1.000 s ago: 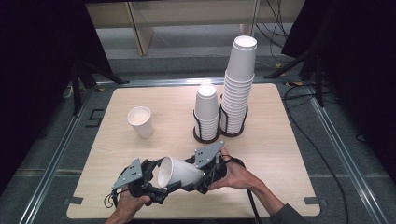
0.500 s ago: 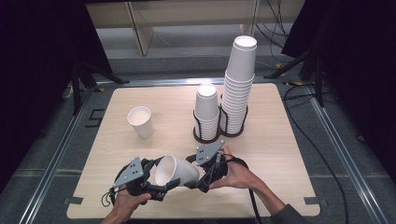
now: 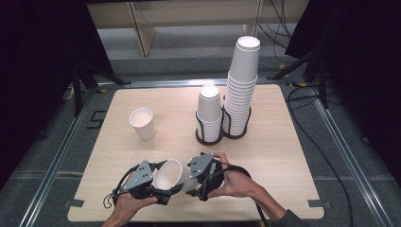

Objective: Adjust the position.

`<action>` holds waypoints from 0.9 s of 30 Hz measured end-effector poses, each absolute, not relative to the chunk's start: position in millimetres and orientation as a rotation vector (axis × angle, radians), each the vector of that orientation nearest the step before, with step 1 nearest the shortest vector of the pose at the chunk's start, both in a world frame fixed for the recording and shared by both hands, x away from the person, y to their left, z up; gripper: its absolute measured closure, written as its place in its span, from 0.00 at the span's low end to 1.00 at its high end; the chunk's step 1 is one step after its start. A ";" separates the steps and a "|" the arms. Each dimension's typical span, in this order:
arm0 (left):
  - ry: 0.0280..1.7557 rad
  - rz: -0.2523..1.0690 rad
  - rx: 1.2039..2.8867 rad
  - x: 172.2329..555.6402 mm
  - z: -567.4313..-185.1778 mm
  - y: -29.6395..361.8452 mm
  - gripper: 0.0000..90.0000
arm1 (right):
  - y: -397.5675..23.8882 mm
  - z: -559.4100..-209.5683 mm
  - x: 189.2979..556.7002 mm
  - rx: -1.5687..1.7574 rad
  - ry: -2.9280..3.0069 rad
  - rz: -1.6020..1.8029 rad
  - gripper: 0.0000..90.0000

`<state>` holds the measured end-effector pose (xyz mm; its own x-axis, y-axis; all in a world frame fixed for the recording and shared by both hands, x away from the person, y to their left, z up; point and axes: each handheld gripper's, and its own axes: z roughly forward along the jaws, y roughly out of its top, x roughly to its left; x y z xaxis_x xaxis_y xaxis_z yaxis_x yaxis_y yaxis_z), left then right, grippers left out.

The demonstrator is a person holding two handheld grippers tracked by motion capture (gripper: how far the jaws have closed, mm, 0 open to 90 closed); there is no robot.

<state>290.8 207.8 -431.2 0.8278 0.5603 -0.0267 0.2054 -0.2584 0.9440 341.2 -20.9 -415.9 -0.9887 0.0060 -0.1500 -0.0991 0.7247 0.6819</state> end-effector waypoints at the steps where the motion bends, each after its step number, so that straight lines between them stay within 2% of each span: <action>1: 0.575 0.378 1.834 291.1 -430.8 208.0 0.14 | -19.5 -416.9 340.1 -0.062 2.795 1.113 0.18; 9: 0.556 0.356 1.841 289.1 -430.3 204.0 0.14 | -13.0 -424.0 340.0 -0.050 2.805 1.158 0.20; 11: 0.550 0.346 1.837 288.7 -430.5 203.5 0.13 | -12.6 -424.8 340.1 -0.050 2.805 1.180 0.25; 22: 0.619 0.283 1.612 293.0 -433.3 211.7 0.03 | -19.7 -420.1 347.3 0.032 2.765 1.460 0.26; 27: 0.619 0.281 1.575 292.1 -434.0 210.6 0.06 | -19.7 -420.9 348.6 0.074 2.743 1.537 0.26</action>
<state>292.1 210.6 -434.0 0.8203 0.5413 -0.1846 0.2165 0.0048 0.9763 348.6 -19.7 -420.9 -0.9989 0.0394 0.0264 0.0431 0.5211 0.8524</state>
